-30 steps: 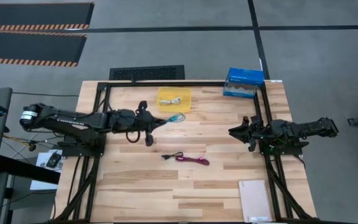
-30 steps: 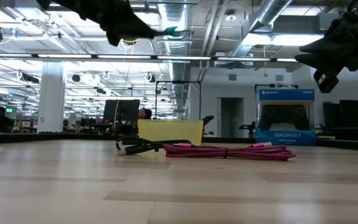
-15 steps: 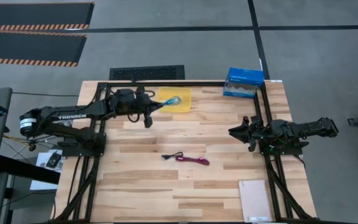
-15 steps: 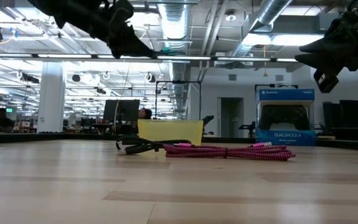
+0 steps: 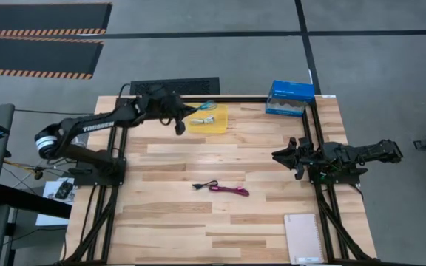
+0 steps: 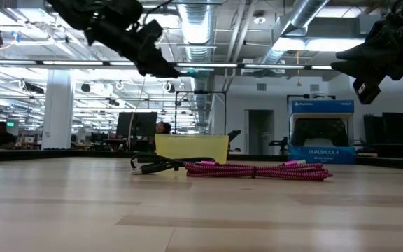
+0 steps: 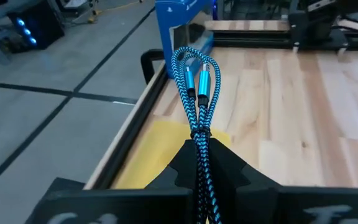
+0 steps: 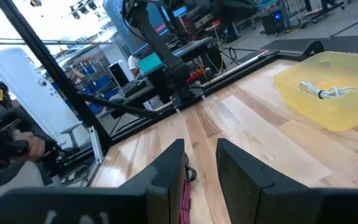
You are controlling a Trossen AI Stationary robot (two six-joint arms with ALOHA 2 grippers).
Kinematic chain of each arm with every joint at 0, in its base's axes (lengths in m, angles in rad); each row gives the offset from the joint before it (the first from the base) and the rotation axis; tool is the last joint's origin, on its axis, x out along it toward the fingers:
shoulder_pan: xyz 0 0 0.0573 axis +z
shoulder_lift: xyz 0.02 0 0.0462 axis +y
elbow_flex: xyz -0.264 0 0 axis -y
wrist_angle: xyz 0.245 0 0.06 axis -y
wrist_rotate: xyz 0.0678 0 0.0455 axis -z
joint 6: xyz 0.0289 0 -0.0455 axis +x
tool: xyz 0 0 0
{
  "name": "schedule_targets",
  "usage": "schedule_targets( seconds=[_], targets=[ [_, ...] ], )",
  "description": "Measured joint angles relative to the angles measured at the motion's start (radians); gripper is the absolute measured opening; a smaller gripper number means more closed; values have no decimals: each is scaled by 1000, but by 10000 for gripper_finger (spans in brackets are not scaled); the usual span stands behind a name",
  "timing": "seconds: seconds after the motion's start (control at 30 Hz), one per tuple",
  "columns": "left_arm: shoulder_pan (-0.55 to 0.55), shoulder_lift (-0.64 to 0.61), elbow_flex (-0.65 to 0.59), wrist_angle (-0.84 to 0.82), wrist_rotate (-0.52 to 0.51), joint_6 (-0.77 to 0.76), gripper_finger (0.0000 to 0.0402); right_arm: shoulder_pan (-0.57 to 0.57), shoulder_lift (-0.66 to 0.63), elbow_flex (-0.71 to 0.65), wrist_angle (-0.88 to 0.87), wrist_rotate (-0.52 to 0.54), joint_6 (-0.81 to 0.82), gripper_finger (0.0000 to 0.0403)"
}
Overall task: Pick and place USB-C Cables
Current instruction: Put the blue charger cable into the yellow bin
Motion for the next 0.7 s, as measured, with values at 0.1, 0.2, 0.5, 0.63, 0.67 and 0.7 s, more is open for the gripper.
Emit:
schedule_targets(
  seconds=[0.1,0.2,0.5,0.63,0.67,0.7],
  targets=[
    [18,81,78,-41,23,38,0,0,0,0,0,0,0,118],
    [31,152,154,-72,33,65,0,0,0,0,0,0,0,118],
    [35,304,221,-79,42,100,0,0,0,0,-1,0,0,118],
    [35,355,221,-81,41,112,0,0,0,0,-1,0,0,118],
    [35,366,221,-78,41,116,0,0,0,0,-1,0,0,118],
    [35,377,221,-73,42,120,0,0,0,0,-1,0,0,118]
  ],
)
